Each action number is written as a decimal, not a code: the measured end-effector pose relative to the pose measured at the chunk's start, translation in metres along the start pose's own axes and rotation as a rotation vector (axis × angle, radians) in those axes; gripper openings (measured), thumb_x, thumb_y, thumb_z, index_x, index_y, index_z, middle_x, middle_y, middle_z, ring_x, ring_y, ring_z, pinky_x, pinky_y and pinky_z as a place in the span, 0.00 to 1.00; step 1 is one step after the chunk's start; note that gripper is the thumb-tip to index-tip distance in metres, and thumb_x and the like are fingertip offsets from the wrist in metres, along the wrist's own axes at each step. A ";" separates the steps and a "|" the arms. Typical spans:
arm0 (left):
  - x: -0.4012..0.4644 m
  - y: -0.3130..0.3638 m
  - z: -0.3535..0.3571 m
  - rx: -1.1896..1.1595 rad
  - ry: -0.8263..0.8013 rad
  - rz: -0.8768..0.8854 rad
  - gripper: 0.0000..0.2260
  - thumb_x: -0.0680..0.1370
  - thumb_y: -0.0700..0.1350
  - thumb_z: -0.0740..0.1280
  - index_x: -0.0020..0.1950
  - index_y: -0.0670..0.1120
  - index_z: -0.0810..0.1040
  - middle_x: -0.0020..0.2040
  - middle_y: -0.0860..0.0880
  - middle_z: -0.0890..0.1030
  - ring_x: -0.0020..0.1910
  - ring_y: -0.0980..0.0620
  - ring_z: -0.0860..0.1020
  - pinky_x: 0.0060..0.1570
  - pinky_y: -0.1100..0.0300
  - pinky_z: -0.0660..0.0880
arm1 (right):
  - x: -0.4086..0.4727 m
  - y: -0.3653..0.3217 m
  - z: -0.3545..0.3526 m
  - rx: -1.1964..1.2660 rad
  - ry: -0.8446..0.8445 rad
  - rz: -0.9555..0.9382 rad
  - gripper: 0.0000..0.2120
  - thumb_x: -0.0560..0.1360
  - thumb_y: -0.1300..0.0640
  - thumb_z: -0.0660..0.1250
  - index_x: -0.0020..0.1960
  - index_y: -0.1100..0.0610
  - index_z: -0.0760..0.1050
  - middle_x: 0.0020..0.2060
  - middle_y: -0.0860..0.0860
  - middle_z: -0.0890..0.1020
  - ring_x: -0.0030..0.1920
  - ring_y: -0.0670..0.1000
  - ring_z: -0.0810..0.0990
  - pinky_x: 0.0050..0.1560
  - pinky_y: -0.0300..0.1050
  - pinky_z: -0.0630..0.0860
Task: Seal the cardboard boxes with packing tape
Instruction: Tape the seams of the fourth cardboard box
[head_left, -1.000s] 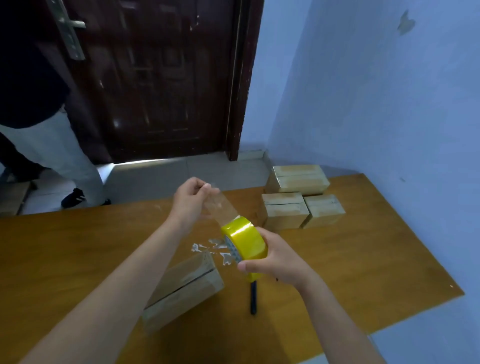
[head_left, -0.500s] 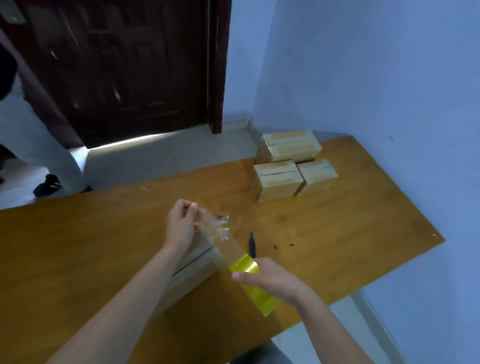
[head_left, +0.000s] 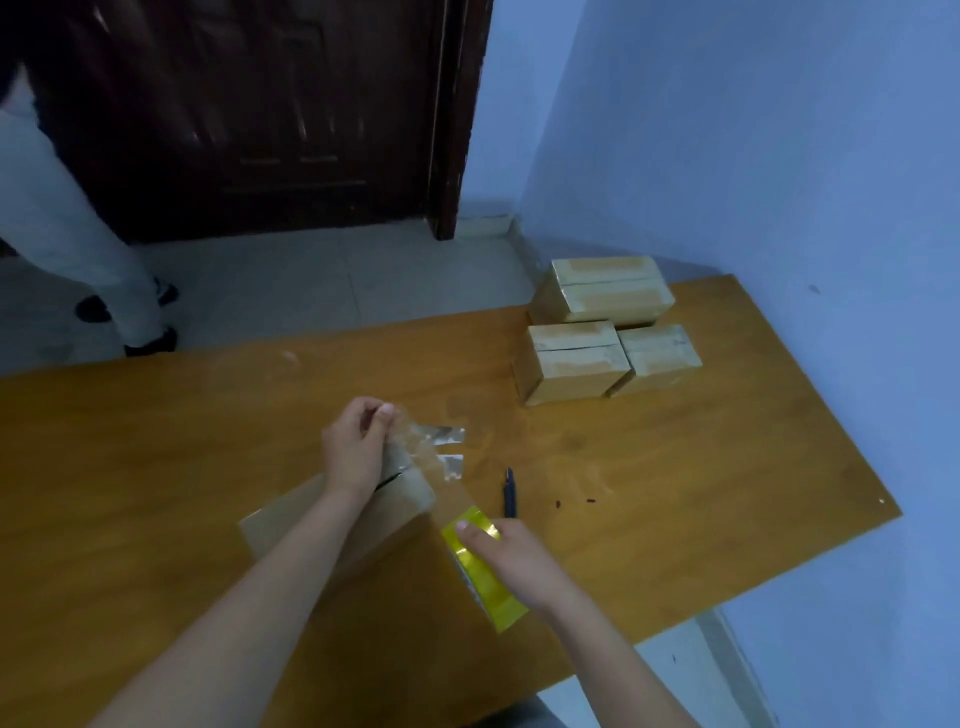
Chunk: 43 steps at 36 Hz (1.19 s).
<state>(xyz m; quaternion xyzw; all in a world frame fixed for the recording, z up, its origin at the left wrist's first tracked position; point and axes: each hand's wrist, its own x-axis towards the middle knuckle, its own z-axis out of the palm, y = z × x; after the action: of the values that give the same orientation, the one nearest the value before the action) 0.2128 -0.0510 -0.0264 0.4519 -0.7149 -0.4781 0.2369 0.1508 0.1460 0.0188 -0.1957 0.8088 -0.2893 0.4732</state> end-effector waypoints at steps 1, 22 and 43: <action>0.001 0.001 0.000 0.008 0.011 -0.007 0.06 0.79 0.43 0.66 0.42 0.47 0.77 0.36 0.55 0.77 0.37 0.55 0.74 0.36 0.72 0.66 | 0.002 0.001 0.000 0.006 -0.001 0.002 0.24 0.75 0.37 0.61 0.36 0.56 0.63 0.29 0.48 0.61 0.27 0.48 0.64 0.35 0.44 0.57; 0.009 0.006 0.008 -0.017 0.149 -0.182 0.07 0.80 0.44 0.64 0.44 0.44 0.77 0.33 0.50 0.77 0.36 0.49 0.76 0.37 0.60 0.65 | 0.029 -0.003 0.005 0.087 -0.048 0.011 0.19 0.77 0.41 0.62 0.35 0.53 0.68 0.22 0.43 0.65 0.24 0.44 0.65 0.34 0.42 0.61; 0.020 0.009 0.006 0.107 0.048 -0.364 0.06 0.78 0.42 0.66 0.43 0.42 0.80 0.42 0.46 0.80 0.43 0.48 0.76 0.42 0.61 0.67 | 0.050 0.016 0.030 0.160 -0.060 0.124 0.42 0.65 0.30 0.61 0.54 0.69 0.76 0.42 0.65 0.81 0.44 0.63 0.81 0.45 0.54 0.76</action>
<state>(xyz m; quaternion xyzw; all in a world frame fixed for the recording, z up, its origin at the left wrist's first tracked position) 0.1950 -0.0643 -0.0228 0.5968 -0.6401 -0.4634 0.1390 0.1523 0.1203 -0.0356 -0.1155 0.7790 -0.3173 0.5283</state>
